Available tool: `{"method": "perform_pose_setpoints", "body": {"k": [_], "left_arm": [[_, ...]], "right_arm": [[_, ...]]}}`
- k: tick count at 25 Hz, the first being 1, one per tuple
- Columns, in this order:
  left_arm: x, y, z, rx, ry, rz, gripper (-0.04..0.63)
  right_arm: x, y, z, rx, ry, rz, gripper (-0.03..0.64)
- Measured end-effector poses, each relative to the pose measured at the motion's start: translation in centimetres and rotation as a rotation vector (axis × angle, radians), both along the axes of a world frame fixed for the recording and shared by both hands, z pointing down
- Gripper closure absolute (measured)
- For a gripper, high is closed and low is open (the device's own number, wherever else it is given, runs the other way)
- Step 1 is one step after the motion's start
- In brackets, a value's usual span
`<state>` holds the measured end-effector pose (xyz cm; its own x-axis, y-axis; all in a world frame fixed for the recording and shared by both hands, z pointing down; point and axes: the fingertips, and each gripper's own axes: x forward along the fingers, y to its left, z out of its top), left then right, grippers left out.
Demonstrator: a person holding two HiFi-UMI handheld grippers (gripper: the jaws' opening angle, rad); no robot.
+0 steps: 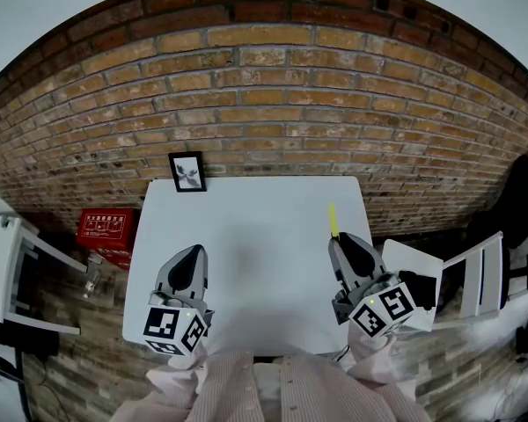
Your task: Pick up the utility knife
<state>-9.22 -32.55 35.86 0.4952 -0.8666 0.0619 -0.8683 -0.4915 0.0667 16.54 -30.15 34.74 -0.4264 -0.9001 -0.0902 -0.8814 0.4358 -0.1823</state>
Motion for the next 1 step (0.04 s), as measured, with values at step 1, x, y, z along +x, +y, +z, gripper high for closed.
{"method": "perform_pose_setpoints", "body": {"k": [1], "left_arm": [[0.02, -0.12, 0.01, -0.002, 0.000, 0.000, 0.601]], "right_arm": [[0.03, -0.11, 0.06, -0.002, -0.001, 0.001, 0.548]]}}
